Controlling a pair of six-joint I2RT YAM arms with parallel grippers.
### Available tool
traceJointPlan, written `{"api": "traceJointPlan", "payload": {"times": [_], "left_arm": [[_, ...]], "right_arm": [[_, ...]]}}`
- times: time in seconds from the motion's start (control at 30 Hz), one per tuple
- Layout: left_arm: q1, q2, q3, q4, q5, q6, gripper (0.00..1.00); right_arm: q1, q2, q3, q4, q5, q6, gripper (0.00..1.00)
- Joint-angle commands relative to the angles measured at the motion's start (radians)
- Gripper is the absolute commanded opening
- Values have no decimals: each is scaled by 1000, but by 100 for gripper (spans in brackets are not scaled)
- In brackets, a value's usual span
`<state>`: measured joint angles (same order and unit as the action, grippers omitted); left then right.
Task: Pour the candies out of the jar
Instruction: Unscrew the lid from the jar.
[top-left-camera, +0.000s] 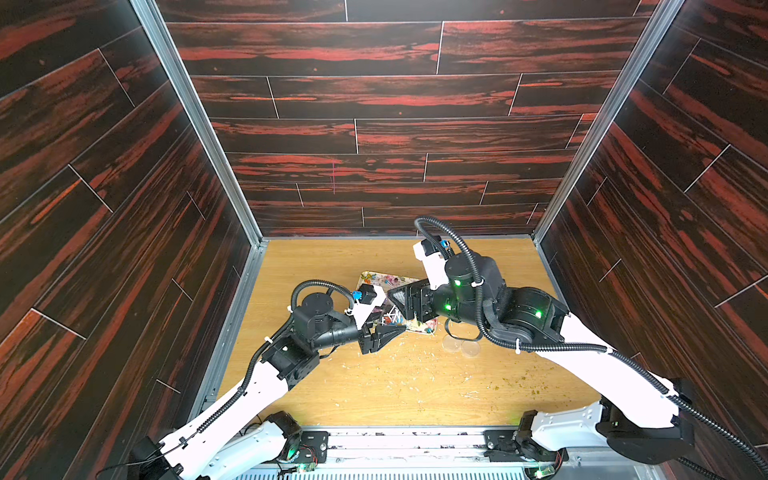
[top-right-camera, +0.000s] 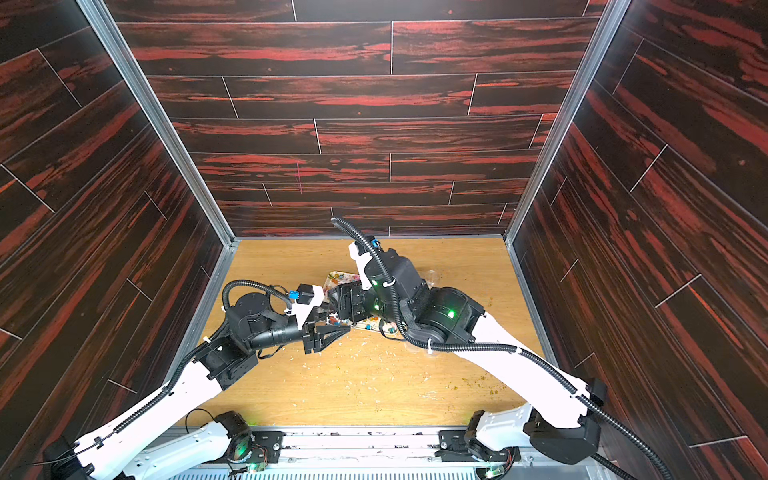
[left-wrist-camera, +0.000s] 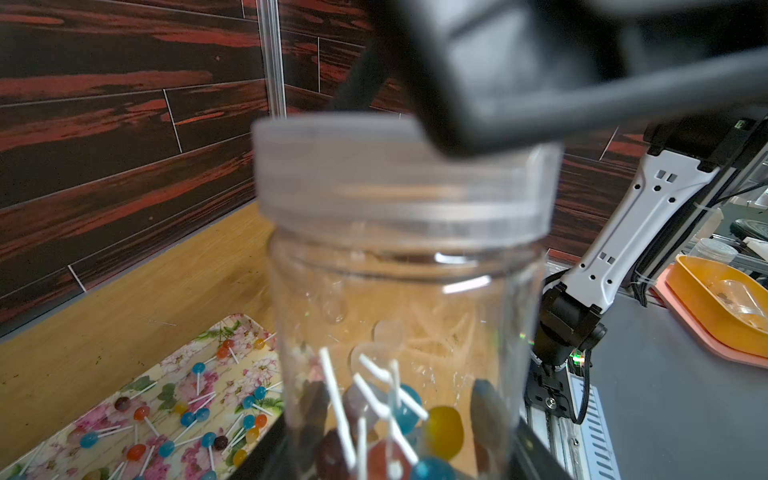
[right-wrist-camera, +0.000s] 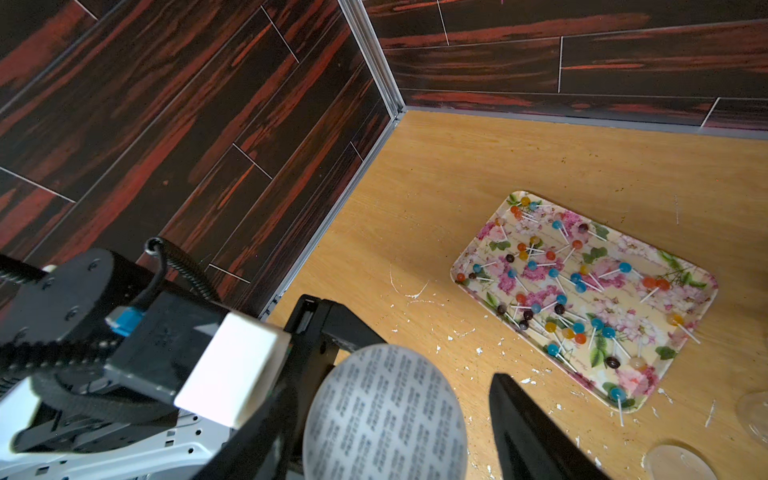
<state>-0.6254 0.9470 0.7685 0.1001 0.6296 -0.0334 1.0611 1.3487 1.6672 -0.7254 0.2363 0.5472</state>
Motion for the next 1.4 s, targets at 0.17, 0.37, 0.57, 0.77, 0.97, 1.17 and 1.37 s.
{"api": "traceJointPlan", "payload": {"times": [0.17,0.37,0.57,0.77,0.97,1.17,1.37], "left_arm": [[4,-24,9,21,-2,4,42],[5,-24,11,20,-5,5,42],[3,-24,12,18,-7,6,42],[4,-19,12,18,-5,6,42],[5,-19,14,19,-5,7,42],[4,-24,11,20,-6,7,42],[4,-24,12,23,-2,7,42]], "right_arm": [[11,-1,-25,39,-34,15,57],[12,-2,-34,45,-45,13,54],[12,-8,-40,42,-43,5,61],[13,-5,-41,44,-51,-1,62],[13,3,-41,45,-60,-14,56],[12,-24,-85,113,-99,-96,47],[-10,-55,-133,170,-193,-264,46]]}}
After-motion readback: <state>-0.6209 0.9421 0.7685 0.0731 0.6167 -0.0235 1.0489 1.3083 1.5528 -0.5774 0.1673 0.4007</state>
